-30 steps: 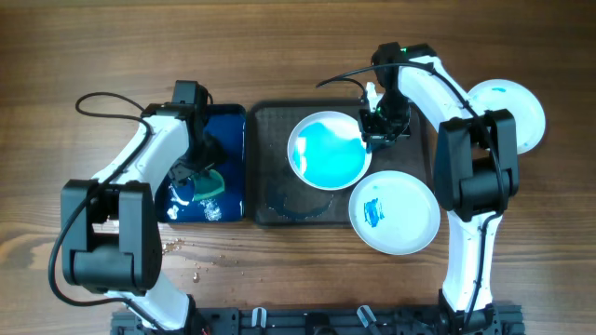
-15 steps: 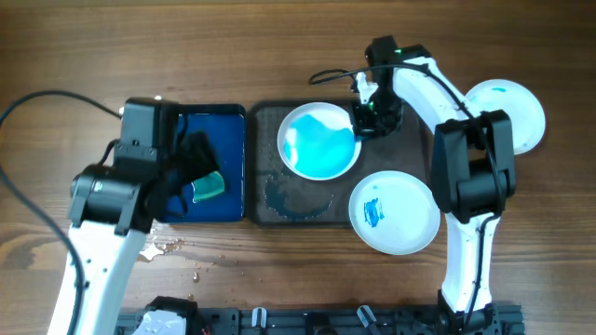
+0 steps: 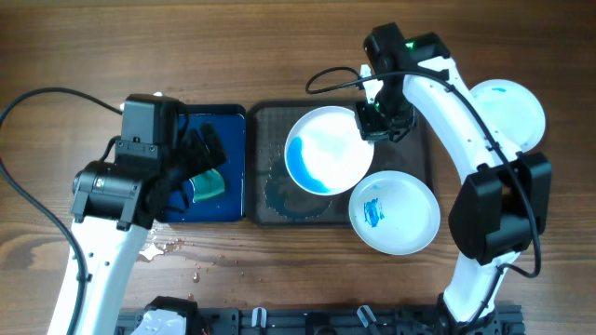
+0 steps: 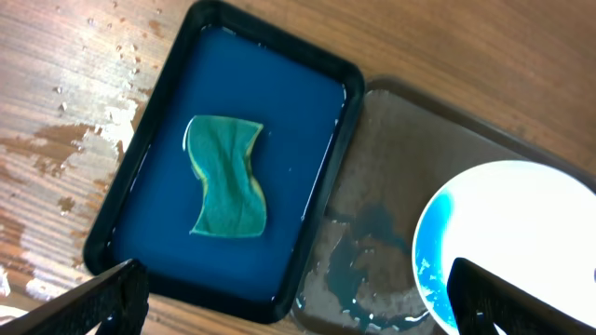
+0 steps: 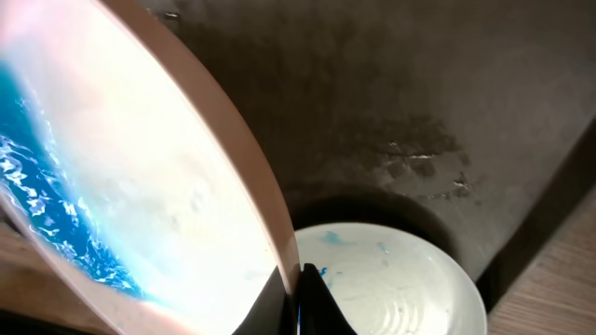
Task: Clean dirty plates on tray and stack at the side
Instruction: 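Lift the second plate with the right gripper and carry it right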
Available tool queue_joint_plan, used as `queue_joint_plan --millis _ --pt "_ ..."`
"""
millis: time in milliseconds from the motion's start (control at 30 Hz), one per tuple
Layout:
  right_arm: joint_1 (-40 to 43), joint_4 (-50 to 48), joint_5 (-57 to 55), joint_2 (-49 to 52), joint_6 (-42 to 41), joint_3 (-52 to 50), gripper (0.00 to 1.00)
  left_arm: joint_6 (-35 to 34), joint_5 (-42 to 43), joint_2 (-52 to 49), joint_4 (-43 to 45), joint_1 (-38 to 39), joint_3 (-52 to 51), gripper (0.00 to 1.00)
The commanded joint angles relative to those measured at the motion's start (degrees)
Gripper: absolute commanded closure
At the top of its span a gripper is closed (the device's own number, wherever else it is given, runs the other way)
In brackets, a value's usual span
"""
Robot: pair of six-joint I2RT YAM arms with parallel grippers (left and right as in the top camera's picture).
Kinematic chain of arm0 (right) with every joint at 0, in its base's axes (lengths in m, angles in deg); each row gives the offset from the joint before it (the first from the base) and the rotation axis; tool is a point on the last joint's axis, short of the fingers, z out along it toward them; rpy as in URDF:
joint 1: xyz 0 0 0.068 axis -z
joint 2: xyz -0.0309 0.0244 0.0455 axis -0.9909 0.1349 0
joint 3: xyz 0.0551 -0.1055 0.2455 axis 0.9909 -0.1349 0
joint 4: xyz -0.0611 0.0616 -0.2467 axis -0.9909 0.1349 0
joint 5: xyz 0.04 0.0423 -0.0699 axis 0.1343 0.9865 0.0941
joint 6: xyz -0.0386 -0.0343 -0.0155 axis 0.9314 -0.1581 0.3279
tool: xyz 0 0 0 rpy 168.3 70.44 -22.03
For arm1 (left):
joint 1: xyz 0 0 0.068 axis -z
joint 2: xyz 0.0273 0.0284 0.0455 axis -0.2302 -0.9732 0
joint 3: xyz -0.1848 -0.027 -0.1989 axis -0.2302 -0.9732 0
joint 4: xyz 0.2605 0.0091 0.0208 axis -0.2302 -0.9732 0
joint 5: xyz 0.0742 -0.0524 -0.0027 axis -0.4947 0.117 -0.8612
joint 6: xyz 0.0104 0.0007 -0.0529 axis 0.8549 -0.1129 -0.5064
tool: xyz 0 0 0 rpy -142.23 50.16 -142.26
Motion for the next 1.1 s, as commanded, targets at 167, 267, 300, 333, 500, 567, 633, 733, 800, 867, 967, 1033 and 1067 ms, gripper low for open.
queue_joint_plan --millis 167,267,300,333,500,567,633,733,800,867,967,1033,1067 --pt "-13.49 1.46 0.74 -1.40 -4.87 -0.02 0.95 -2.36 -1.09 -2.12 5.18 -8.39 0.42 0.00" --pt "-18.10 -2.05 3.28 -1.40 -6.08 -0.02 0.95 -2.36 -1.05 -3.91 5.16 -16.92 0.42 0.00" --pt "-18.78 -3.23 3.76 -1.40 -6.97 -0.02 0.95 -2.36 -1.05 -4.33 5.16 -18.73 0.42 0.00" --pt "-19.45 -5.05 4.61 -1.40 -7.72 -0.02 0.95 -2.36 -1.03 -4.90 5.11 -21.31 0.42 0.00" --pt "-19.47 -8.50 5.64 3.72 -8.28 7.10 0.95 -2.34 4.39 -6.62 4.98 -30.95 0.42 0.00" --pt "-19.47 -7.72 5.62 7.04 -8.22 12.83 0.95 -2.34 4.57 -6.64 4.63 -31.87 0.42 0.00" --pt "-19.47 -7.08 5.60 9.35 -8.00 17.86 0.95 -2.34 4.55 -6.64 4.48 -31.91 0.42 0.00" --pt "-19.47 -8.39 1.53 10.80 -7.91 23.41 0.95 -2.36 4.57 -6.64 4.35 -31.91 0.42 0.00" --pt "-19.91 -10.56 -3.06 10.78 -8.02 24.44 0.95 -2.34 4.57 -6.64 3.74 -31.91 0.42 0.00" --pt "-20.76 -11.78 -6.88 10.78 -8.35 24.59 0.95 -2.34 4.55 -6.64 3.06 -31.91 0.42 0.00" --pt "-22.10 -13.25 -11.52 10.78 -8.35 24.85 0.95 -2.34 4.57 -6.64 2.60 -31.91 0.42 0.00" --pt "-23.54 -14.10 -14.23 10.78 -8.28 24.85 0.95 -2.34 4.57 -6.64 2.23 -31.91 0.42 0.00" --pt "-24.35 -14.36 -16.44 10.78 -8.28 24.85 0.95 -2.34 4.57 -6.64 2.03 -31.91 0.42 0.00"
